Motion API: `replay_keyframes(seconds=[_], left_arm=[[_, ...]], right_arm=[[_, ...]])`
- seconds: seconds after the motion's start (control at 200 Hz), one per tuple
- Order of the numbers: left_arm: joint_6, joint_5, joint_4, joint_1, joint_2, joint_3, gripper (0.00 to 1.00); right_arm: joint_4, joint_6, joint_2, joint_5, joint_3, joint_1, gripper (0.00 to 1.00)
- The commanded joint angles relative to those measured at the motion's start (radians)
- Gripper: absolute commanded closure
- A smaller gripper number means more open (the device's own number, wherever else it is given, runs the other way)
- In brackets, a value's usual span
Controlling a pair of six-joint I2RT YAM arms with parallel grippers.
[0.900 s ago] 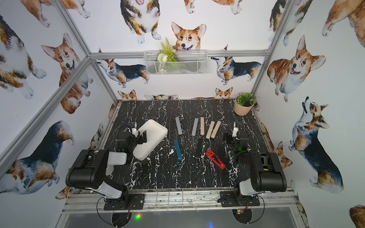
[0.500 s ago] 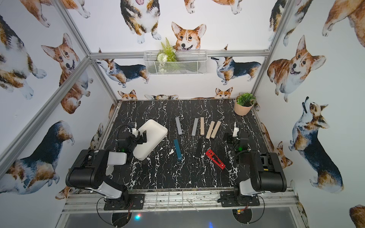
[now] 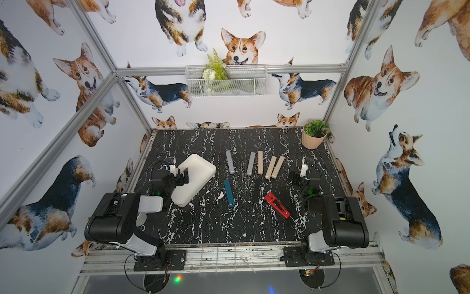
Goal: Put the pruning pliers into the storage box
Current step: Pick up the pruning pliers from the center of the board.
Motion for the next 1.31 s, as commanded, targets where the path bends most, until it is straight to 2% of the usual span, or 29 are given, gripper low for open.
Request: replay_keyframes(seconds=[0.0, 0.045, 0.1, 0.18, 0.26, 0.33, 0.355, 0.385, 0.4, 0.435, 0.516, 0.566, 1.301], left_arm=[[0.052, 0.111, 0.062, 0.0, -0.007, -0.021, 0.0], [0.058, 0.122, 0.078, 0.001, -0.006, -0.03, 0.0], [0.054, 0.104, 0.078, 0.001, -0.008, -0.031, 0.01], [-0.015, -0.1, 0.016, -0.005, -0.004, 0.005, 0.0], [-0.006, -0.142, 0.038, -0.024, 0.001, -0.004, 0.0], [0.005, -0.132, 0.042, -0.031, 0.003, -0.004, 0.0], [0.009, -0.112, 0.036, -0.031, 0.0, -0.003, 0.0], [0.015, -0.093, 0.04, -0.032, 0.0, -0.006, 0.0], [0.017, -0.086, 0.045, -0.032, -0.001, -0.008, 0.0], [0.02, -0.08, 0.052, -0.032, -0.002, -0.013, 0.0], [0.018, -0.083, 0.047, -0.03, 0.0, -0.009, 0.0], [0.015, -0.097, 0.037, -0.032, 0.0, -0.005, 0.0], [0.014, -0.097, 0.036, -0.031, 0.001, -0.004, 0.0]], right_arm=[[0.071, -0.009, -0.01, -0.07, -0.031, -0.008, 0.0], [0.123, -0.018, -0.018, -0.111, -0.063, -0.018, 0.0], [0.15, -0.008, -0.023, -0.089, -0.081, -0.019, 0.0], [0.116, 0.054, -0.013, 0.052, -0.059, -0.019, 0.0], [0.068, 0.06, -0.014, 0.102, -0.034, -0.004, 0.0], [0.066, 0.043, -0.011, 0.066, -0.03, -0.001, 0.0], [0.067, 0.02, -0.009, 0.005, -0.028, -0.002, 0.0], [0.054, -0.04, -0.005, -0.133, -0.019, -0.001, 0.0], [0.05, -0.053, -0.005, -0.156, -0.017, 0.0, 0.0], [0.057, -0.035, -0.008, -0.142, -0.024, -0.008, 0.0], [0.025, 0.019, -0.003, -0.009, -0.002, -0.005, 0.0], [0.024, 0.019, -0.001, 0.009, -0.001, 0.001, 0.0], [0.025, -0.021, 0.0, -0.006, -0.002, 0.019, 0.0]])
